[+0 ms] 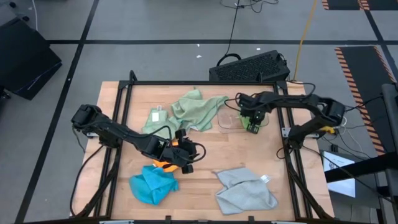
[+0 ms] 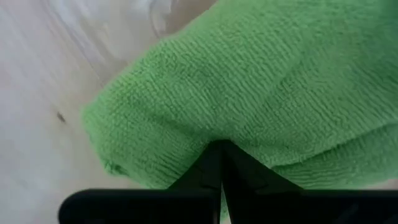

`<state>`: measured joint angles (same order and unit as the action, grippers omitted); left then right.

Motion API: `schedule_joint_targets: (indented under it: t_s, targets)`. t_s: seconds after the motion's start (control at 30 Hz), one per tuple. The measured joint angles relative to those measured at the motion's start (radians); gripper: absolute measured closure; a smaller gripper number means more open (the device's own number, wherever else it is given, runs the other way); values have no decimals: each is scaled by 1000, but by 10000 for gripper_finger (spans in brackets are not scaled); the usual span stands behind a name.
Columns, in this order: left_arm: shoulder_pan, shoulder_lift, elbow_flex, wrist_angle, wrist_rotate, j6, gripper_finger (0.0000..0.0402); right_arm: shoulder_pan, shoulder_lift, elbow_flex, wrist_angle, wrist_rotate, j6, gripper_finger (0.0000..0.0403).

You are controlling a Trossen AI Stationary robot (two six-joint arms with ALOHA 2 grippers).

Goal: Fold microfiber towels
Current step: Put the folded green microfiber cloth into the transparent bin, then fold the blue microfiber cloth

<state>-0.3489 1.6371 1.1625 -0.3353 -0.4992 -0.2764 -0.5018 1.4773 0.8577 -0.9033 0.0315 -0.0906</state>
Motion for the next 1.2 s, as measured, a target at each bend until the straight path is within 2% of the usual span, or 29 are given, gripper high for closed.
schedule_joint_targets:
  t_s: [0.13,0.23,0.47,0.63,0.73,0.87,1.07,1.2]
  targets:
    - [1,0,-1,5,0,5,211,0,26,2,11,24,1,403]
    - [2,0,-1,5,0,11,211,0,-4,2,4,16,1,403]
    - [2,0,-1,-8,0,39,211,19,-173,32,-15,11,27,403]
    - [2,0,-1,-60,0,21,211,81,-306,36,-32,12,114,403]
    - [-5,0,-5,-122,0,-44,211,161,-378,34,-12,9,182,403]
    - [-33,0,-70,-137,0,-164,211,314,-438,24,59,29,251,403]
    - [-133,0,-165,-127,-4,-385,211,590,-455,23,157,242,318,403]
    - [-208,0,-197,-127,-37,-487,211,743,-433,22,236,329,354,403]
